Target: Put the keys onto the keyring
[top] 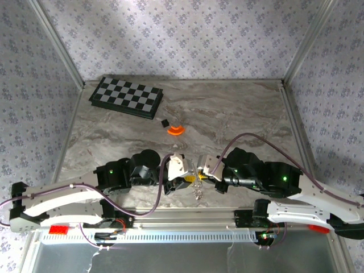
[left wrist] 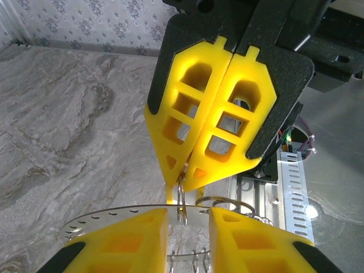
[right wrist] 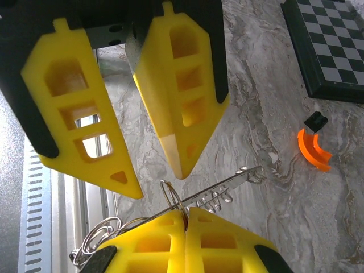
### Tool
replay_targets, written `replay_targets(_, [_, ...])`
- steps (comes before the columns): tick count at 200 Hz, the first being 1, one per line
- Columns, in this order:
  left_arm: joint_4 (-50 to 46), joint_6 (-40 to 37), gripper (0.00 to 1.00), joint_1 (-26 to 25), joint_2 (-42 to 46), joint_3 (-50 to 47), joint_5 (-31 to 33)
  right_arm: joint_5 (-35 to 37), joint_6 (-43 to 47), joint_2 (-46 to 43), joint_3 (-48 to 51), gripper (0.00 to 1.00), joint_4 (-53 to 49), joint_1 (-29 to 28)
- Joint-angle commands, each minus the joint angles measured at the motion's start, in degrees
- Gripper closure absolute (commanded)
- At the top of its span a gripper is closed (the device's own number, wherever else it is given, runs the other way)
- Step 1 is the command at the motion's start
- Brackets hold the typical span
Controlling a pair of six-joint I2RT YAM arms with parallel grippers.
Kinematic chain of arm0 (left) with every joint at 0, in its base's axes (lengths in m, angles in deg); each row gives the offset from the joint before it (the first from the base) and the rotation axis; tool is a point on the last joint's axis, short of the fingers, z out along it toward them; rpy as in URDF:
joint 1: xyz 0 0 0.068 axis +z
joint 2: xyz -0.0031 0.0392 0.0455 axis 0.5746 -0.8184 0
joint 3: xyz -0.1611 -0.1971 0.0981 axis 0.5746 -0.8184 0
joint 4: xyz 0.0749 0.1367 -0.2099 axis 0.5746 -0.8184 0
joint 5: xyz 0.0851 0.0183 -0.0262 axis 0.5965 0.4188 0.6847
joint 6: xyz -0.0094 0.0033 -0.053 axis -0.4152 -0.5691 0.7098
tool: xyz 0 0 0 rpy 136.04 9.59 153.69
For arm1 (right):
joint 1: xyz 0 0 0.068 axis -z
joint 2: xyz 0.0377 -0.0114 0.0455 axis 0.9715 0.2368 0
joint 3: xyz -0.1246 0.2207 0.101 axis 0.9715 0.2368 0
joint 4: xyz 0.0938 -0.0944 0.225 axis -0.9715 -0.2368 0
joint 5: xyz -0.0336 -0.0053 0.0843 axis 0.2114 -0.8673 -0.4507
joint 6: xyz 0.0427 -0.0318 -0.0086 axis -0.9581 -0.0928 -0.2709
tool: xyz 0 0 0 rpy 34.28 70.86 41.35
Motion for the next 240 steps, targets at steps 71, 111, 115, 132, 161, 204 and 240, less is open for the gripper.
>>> replay_targets(71, [3.22, 0.47, 0.92, 0.96, -0.28, -0.74, 1.85, -1.88, -0.03, 0.24, 2.29, 1.00, 6.98, 0.39])
replay_targets(111, [3.99, 0.78, 0.97, 1.10, 0.79, -1.78, 2.20, -2.40, -0.22, -0.25, 2.48, 1.00, 8.60, 0.39])
replay_targets(115, [4.03, 0.77, 0.96, 1.10, 0.85, -1.84, 2.19, -2.42, -0.22, -0.24, 2.45, 1.00, 8.64, 0.39])
replay_targets(132, [3.77, 0.91, 0.88, 1.41, 1.00, -2.07, 2.77, -2.54, -0.21, -0.19, 2.62, 1.00, 8.90, 0.40])
replay_targets(161, [3.73, 0.98, 0.81, 1.68, 1.16, -2.58, 3.52, -2.08, -0.22, -0.31, 3.05, 1.00, 9.59, 0.45])
replay_targets(204, [3.95, 1.09, 0.89, 1.84, 1.69, -3.12, 3.81, -2.36, -0.04, -0.85, 3.67, 1.00, 10.89, 0.47])
replay_targets(240, [4.01, 0.55, 1.00, 1.90, 1.69, -2.85, 2.57, -2.80, 0.05, -1.45, 4.51, 1.00, 12.23, 0.56])
